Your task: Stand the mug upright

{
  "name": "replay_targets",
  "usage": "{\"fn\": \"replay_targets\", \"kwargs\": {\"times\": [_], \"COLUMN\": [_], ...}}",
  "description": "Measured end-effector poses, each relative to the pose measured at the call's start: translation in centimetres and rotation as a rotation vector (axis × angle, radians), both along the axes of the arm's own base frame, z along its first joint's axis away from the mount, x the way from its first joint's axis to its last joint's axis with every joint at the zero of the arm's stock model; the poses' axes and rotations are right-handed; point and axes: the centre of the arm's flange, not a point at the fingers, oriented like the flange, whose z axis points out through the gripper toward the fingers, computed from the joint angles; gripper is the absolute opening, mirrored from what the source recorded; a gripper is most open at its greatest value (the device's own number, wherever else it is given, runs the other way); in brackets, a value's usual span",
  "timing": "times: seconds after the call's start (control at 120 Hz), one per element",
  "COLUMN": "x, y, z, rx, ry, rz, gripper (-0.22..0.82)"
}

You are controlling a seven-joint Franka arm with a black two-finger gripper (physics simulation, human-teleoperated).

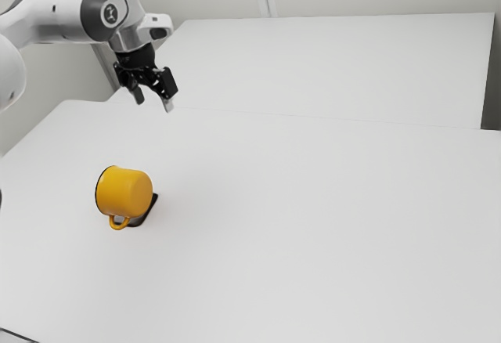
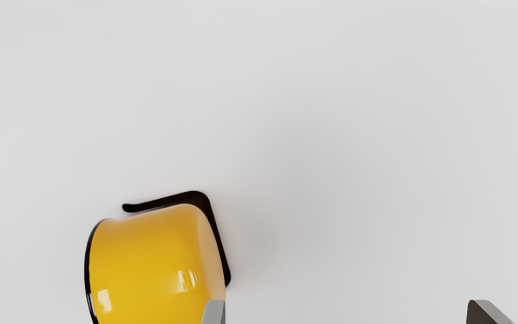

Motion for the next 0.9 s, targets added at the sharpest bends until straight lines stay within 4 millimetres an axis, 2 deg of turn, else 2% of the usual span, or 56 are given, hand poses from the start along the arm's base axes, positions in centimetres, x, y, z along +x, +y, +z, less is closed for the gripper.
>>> {"fn": "replay_targets", "kwargs": {"times": [0.15, 0.2, 0.3, 0.392, 0.483, 0.642, 0.9], "x": [-0.1, -0.8, -3.5, -4.9, -5.7, -5.7, -8.7], "y": [1.0, 3.0, 7.5, 11.0, 13.4, 15.3, 20.3], "z": [-0.8, -1.4, -1.8, -2.6, -4.2, -8.7, -12.2], "rx": [-0.026, -0.060, -0.138, -0.193, -0.252, -0.387, -0.530], "ry": [-0.022, -0.017, -0.016, 0.000, 0.048, 0.131, 0.186], "rz": [0.018, 0.061, 0.149, 0.219, 0.260, 0.273, 0.292], "gripper": [0.58, 0.58, 0.58, 0.58, 0.58, 0.57, 0.56]}}
